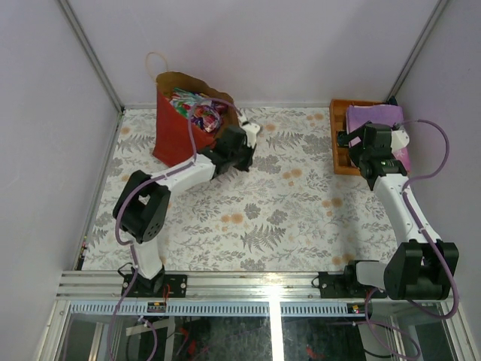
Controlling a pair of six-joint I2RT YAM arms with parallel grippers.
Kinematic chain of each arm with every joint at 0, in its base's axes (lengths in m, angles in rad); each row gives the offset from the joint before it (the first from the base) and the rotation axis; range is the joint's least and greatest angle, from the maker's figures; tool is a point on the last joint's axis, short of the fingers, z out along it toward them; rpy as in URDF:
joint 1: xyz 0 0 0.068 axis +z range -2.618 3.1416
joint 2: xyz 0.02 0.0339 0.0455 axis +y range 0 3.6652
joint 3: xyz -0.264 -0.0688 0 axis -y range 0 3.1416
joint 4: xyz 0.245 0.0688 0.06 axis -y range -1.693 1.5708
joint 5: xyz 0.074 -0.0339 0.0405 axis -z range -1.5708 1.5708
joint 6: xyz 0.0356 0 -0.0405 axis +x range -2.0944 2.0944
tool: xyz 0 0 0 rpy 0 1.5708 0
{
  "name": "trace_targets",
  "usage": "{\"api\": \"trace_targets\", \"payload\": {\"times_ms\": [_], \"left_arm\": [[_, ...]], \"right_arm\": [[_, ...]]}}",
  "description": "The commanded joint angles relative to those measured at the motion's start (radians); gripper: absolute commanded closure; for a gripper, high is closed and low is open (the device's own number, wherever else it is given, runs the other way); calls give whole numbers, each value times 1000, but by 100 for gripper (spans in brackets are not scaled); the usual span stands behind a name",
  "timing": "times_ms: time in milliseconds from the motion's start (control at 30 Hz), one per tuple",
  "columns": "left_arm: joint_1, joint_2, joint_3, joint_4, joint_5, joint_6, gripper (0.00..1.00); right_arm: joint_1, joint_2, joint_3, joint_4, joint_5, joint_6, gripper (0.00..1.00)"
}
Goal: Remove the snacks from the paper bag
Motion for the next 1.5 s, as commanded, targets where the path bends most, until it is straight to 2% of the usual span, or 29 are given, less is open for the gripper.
{"api": "trace_targets", "payload": {"times_ms": [0, 133, 233, 267, 333, 367, 400, 433, 467, 733, 867, 1033, 1200, 1367, 1467], "left_arm": [[-121, -26, -189, 121, 77, -146, 100], [-233, -71, -360, 256, 49, -258, 100], [-340, -92, -426, 309, -27, -301, 100], [-364, -98, -436, 318, -50, -315, 93], [-393, -110, -436, 326, -81, -328, 67], [-401, -122, -431, 325, -97, -332, 57], [-404, -141, -428, 323, -109, -329, 26], [-405, -166, -424, 320, -116, -322, 7], [-405, -195, -418, 313, -126, -312, 1], [-399, -528, -287, 102, -121, -240, 0], [-327, -632, -208, -39, -97, -277, 0], [-184, -681, -174, -206, -105, -325, 0], [-105, -698, -221, -278, -162, -343, 0], [-87, -698, -276, -262, -134, -342, 0], [-88, -679, -288, -244, -119, -342, 0]], "right_arm": [[0, -36, -12, 56, -46, -21, 1], [0, -39, -27, 83, -105, -33, 1], [1, -40, -38, 101, -145, -42, 1], [1, -42, -41, 107, -158, -45, 1], [1, -46, -51, 122, -184, -47, 1], [1, -47, -54, 128, -197, -50, 1], [0, -49, -54, 134, -208, -55, 1], [0, -51, -55, 134, -217, -61, 1], [1, -54, -56, 136, -223, -63, 1], [11, -58, -73, 166, -298, -94, 1], [66, -39, -83, 182, -287, -91, 1], [170, 35, -60, 176, -274, -91, 1], [270, 109, -53, 153, -259, -110, 1], [352, 114, -115, 176, -264, -174, 0], [366, 96, -177, 237, -342, -218, 1]]}}
